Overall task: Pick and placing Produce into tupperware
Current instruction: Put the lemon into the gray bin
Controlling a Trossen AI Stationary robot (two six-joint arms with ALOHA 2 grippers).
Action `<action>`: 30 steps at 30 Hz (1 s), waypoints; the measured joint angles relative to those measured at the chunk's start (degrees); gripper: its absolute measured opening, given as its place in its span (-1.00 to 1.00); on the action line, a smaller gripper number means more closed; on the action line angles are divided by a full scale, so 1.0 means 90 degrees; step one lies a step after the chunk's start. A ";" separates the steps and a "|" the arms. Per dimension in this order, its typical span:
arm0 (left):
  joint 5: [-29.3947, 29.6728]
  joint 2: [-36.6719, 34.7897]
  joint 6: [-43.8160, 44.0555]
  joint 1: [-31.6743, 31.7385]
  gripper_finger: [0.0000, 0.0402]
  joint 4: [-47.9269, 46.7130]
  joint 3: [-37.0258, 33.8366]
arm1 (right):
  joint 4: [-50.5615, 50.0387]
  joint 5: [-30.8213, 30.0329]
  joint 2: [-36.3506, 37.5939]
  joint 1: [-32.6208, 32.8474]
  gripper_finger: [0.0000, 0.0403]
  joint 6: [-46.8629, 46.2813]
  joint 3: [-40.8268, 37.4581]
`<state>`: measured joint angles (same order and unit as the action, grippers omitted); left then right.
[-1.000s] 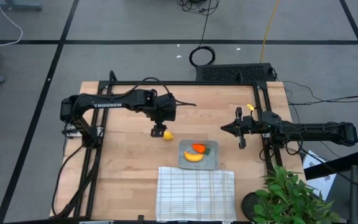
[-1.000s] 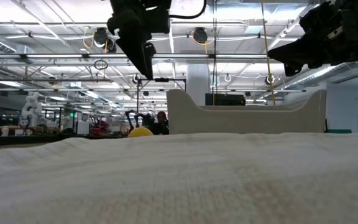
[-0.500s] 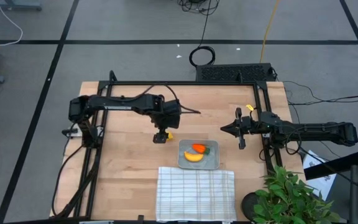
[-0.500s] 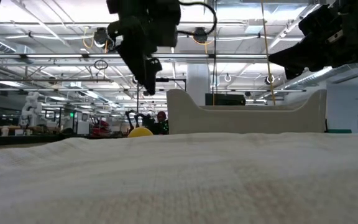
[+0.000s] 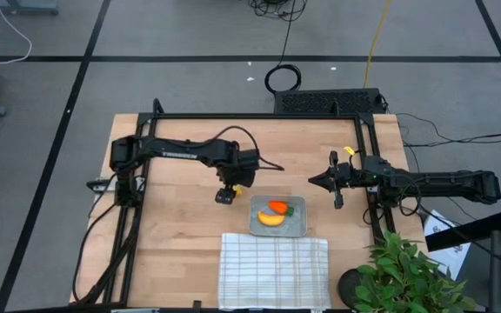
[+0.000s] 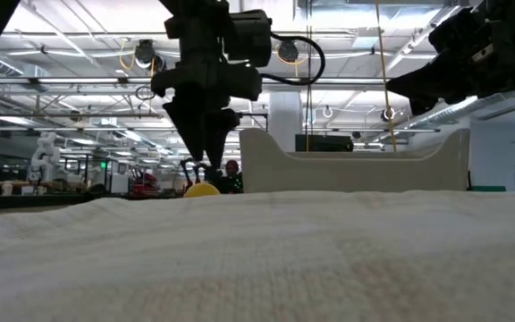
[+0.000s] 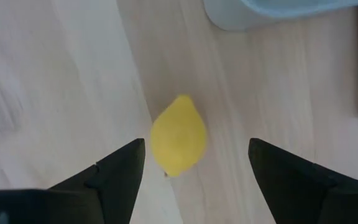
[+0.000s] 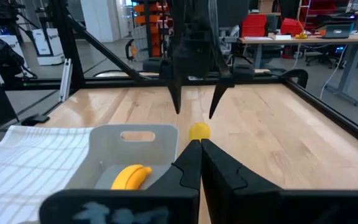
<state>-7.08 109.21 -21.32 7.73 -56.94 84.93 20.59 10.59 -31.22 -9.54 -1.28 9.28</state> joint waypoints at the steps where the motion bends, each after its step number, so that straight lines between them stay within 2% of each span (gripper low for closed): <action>1: -0.0002 0.0008 -0.0002 0.0001 0.45 0.0038 0.0005 | -0.0036 0.0000 0.0000 0.0000 -1.00 -0.0002 0.0000; 7: 0.0067 0.0027 0.0000 0.0002 0.45 0.0235 -0.0065 | -0.0042 0.0000 -0.0012 -0.0002 -1.00 -0.0001 -0.0002; 30: -0.0021 0.0036 -0.0168 0.0182 0.45 0.1493 -0.1187 | -0.0084 0.0000 -0.0012 0.0000 -1.00 0.0000 -0.0002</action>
<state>-7.27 109.54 -22.83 9.37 -43.50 74.24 19.84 10.59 -31.33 -9.54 -1.28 9.26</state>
